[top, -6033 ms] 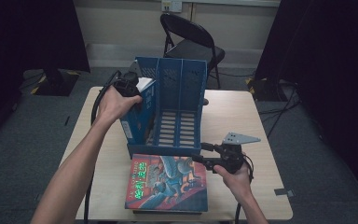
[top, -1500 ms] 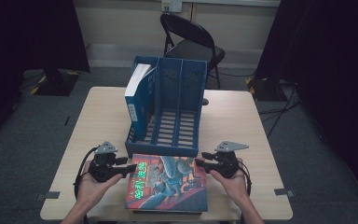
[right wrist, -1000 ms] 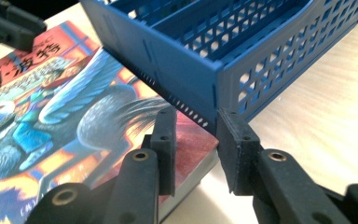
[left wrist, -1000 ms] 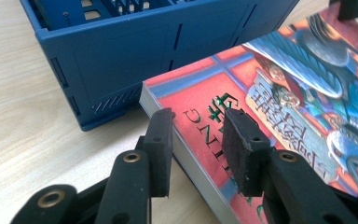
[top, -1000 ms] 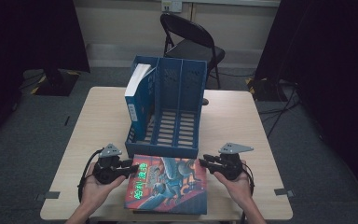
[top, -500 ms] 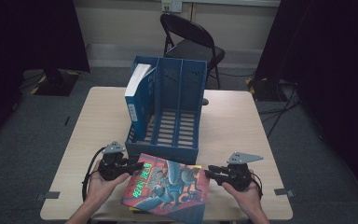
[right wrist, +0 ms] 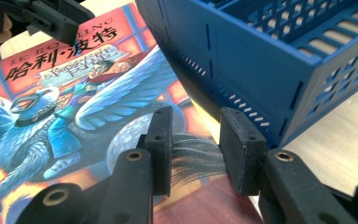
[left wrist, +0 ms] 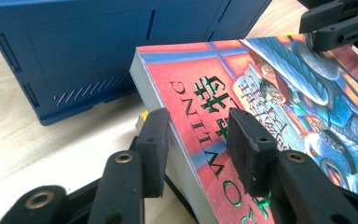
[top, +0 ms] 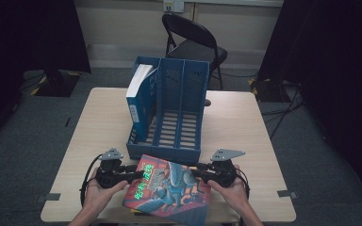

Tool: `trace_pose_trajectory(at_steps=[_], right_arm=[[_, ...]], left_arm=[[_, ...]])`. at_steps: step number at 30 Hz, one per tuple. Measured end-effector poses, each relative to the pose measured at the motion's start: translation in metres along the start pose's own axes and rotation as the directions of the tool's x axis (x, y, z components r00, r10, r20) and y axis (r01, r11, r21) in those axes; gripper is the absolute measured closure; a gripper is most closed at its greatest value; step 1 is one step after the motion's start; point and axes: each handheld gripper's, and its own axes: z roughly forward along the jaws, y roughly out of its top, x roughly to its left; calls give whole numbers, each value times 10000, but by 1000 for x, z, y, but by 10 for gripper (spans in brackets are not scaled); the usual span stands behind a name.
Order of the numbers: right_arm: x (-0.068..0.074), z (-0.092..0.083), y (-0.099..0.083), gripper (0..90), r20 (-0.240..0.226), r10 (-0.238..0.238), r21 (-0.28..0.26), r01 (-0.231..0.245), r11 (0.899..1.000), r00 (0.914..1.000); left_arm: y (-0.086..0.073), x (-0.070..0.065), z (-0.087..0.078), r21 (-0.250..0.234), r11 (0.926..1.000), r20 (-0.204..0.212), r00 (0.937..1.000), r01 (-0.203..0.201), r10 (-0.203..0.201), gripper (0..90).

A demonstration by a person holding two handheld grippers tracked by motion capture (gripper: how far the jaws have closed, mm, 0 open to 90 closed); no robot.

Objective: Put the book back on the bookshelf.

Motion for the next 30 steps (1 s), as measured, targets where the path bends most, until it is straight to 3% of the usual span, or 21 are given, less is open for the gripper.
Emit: trace_pose_trajectory(at_steps=[5, 13, 18, 24, 28, 30], right_arm=[[3, -8, -8, 682, -160, 81, 26, -81, 10000, 9998], [13, -19, -16, 689, -234, -27, 214, 32, 9998, 9997], [17, -23, -18, 685, -617, -135, 469, 164, 9988, 9980], [19, -10, -6, 635, -946, -330, 588, 387, 9975, 9950], [18, 2, 5, 607, -930, -510, 823, 587, 9949, 9944], [17, 5, 7, 613, -1070, -441, 881, 537, 9947, 9933]], left_arm=[[3, 2, 5, 72, 9999, 323, 9994, -152, 149, 609], [14, -2, 15, 358, 9986, 351, 9987, -380, 368, 616], [24, -6, 24, 654, 9950, 372, 9966, -756, 733, 619], [26, -6, 32, 407, 9971, 593, 9963, -640, 616, 620], [21, -7, 31, 117, 9990, 513, 9978, -431, 425, 617], [20, -8, 28, 206, 9987, 499, 9977, -462, 451, 614]])
